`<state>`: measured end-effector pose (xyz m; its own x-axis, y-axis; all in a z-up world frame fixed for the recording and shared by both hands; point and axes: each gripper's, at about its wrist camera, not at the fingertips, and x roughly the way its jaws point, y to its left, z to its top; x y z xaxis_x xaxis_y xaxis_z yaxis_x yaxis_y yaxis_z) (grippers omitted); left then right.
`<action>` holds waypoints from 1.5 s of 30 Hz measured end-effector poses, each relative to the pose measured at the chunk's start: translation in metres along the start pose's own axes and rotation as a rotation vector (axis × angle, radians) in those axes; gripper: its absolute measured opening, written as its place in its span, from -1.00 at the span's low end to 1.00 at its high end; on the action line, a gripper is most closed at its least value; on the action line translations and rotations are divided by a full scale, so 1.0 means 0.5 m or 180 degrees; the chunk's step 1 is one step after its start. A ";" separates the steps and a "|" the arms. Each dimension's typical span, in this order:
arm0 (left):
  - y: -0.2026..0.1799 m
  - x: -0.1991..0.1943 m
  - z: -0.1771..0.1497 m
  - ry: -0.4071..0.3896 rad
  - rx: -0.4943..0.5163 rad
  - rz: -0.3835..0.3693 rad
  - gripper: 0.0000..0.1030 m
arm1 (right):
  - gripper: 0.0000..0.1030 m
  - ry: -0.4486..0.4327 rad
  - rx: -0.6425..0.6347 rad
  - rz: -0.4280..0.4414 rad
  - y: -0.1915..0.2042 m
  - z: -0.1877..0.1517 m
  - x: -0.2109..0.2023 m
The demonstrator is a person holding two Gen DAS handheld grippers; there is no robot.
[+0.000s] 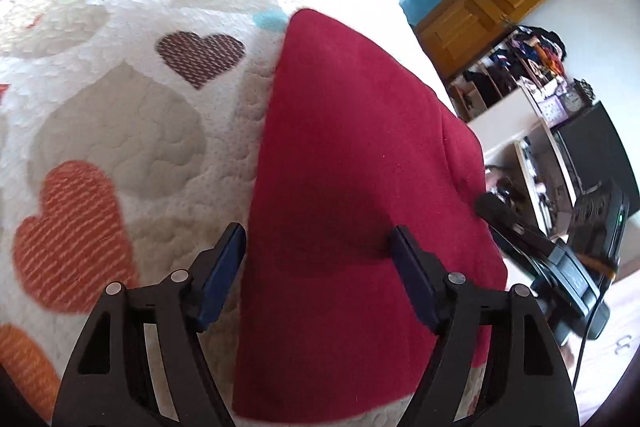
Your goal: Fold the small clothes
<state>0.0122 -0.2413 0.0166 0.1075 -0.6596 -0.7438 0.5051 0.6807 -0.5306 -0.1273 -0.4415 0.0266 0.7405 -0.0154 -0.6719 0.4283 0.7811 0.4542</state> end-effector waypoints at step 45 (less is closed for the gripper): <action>0.030 -0.282 -0.335 -0.0834 0.0398 0.1235 0.23 | -0.18 0.0329 -0.1350 -0.0084 0.254 -0.268 -0.139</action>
<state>-0.1389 -0.0848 0.0455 0.5125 -0.4336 -0.7412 0.4824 0.8595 -0.1692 -0.1938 -0.2574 0.0528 0.6672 0.0070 -0.7448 0.1797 0.9689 0.1702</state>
